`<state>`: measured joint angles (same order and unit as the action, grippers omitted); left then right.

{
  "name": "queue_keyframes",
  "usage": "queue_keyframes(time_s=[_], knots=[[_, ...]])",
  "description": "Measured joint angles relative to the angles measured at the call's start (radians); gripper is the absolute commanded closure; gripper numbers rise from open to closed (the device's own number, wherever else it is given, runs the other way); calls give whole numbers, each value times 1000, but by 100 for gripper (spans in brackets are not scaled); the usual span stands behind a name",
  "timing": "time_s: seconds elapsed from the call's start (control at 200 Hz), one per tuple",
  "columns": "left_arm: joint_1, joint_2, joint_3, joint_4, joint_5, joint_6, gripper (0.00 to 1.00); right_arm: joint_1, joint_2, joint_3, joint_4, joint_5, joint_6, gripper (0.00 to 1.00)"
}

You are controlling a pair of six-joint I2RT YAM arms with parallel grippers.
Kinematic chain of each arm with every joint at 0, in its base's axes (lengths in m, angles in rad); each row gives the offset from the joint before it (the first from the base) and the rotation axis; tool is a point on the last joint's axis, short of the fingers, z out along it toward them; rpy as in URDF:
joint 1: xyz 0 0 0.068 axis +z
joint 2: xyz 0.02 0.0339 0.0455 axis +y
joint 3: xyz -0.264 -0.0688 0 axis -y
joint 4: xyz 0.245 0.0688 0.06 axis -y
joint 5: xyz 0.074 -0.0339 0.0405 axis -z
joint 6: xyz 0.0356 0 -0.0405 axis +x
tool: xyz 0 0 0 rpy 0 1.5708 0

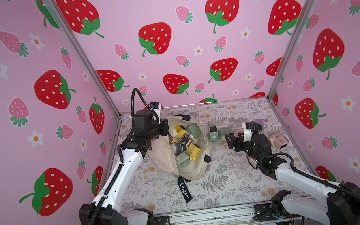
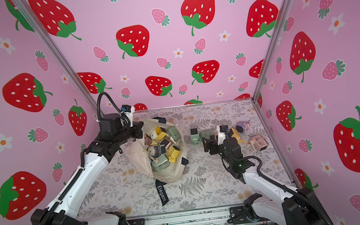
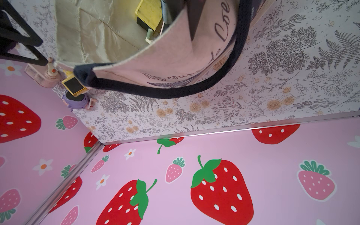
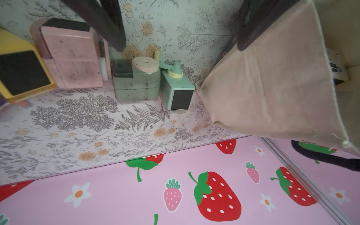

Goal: Take out the pencil sharpeners from the tote bags
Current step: Pick up the pencil sharpener from the canvas bag.

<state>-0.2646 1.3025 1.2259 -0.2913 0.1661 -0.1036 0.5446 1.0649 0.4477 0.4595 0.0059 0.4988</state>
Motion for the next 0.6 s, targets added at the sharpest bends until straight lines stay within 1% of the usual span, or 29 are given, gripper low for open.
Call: queue_keyframes(time_s=[0.155, 0.38, 0.6], knots=[[0, 0, 0, 0, 0, 0, 100, 78, 15, 12, 39, -16, -43, 12], [0, 0, 0, 0, 0, 0, 100, 164, 22, 40, 86, -34, -77, 12], [0, 0, 0, 0, 0, 0, 100, 290, 5, 76, 112, -51, -122, 12]])
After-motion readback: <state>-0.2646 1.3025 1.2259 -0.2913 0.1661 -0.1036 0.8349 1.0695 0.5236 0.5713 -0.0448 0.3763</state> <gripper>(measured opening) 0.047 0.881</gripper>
